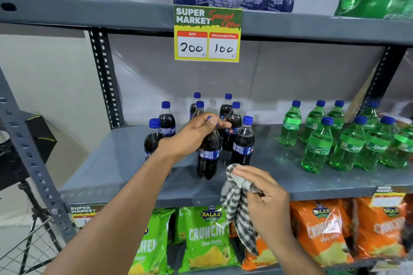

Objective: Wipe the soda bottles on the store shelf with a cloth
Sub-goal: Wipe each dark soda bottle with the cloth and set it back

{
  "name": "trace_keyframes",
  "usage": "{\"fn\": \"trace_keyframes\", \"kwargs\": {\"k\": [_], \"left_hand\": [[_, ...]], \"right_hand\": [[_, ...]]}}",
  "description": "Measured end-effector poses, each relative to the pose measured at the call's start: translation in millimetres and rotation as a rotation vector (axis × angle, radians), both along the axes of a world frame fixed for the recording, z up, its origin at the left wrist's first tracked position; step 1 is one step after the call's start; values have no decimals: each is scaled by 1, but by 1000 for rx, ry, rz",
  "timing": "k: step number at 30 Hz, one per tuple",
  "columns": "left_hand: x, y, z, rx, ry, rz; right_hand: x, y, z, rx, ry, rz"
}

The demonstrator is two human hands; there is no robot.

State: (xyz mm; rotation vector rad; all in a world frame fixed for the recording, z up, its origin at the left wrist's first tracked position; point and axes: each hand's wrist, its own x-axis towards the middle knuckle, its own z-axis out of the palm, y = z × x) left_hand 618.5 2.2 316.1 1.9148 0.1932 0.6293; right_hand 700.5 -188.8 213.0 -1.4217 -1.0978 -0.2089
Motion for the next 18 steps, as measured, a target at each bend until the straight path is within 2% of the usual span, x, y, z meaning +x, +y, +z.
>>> {"fn": "trace_keyframes", "kwargs": {"k": [8,18], "left_hand": [[7,9,-12,-8,18,101],[4,6,-12,-157,-44,127]], "right_hand": [[12,-10,7,-10,87,-6],[15,-34,13,-8,-26,-82]]}}
